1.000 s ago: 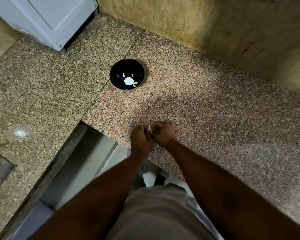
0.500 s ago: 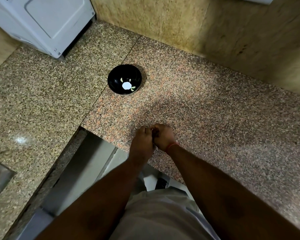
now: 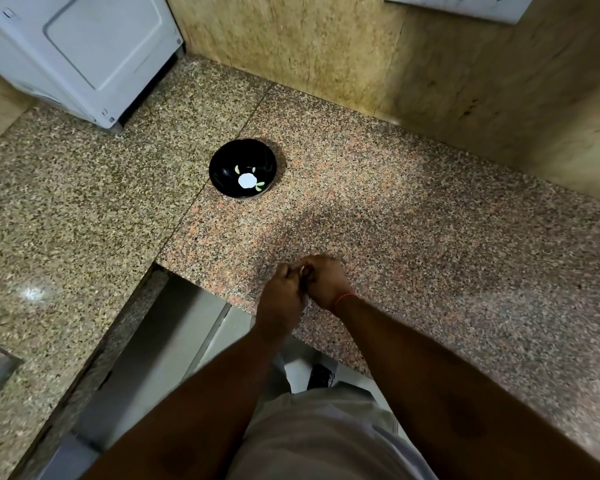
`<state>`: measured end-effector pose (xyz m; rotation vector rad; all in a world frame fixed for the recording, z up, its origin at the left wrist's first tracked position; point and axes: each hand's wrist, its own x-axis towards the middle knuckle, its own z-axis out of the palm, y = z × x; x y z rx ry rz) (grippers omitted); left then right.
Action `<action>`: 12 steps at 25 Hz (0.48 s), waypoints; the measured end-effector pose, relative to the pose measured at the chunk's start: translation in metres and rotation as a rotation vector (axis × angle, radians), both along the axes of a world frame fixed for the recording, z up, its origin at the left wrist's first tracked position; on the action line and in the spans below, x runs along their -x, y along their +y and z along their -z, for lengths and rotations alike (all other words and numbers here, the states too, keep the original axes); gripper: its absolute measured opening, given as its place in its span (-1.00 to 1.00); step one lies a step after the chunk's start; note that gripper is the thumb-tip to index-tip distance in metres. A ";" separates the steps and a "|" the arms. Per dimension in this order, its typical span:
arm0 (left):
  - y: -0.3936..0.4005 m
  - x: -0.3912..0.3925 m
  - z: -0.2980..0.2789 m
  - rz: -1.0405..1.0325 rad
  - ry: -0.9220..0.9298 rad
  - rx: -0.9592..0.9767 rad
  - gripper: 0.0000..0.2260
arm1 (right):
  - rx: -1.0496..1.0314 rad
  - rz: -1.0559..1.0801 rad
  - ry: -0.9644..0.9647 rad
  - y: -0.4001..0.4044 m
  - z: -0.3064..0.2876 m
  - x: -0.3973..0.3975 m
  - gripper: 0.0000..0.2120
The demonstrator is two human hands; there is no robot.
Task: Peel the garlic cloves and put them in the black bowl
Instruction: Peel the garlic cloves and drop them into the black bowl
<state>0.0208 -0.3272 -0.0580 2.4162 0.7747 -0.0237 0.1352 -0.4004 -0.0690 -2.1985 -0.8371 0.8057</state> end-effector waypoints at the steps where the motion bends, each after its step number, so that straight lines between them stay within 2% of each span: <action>1: -0.002 -0.001 -0.001 -0.007 0.002 0.000 -0.88 | -0.006 0.001 0.002 -0.001 0.001 0.001 -0.82; 8: 0.004 0.001 0.006 -0.024 -0.002 -0.012 -0.87 | -0.041 0.059 0.050 -0.004 0.000 0.003 -0.79; 12: 0.004 0.001 0.007 -0.004 0.069 -0.071 -0.82 | -0.045 0.061 -0.002 -0.003 0.003 0.006 -0.88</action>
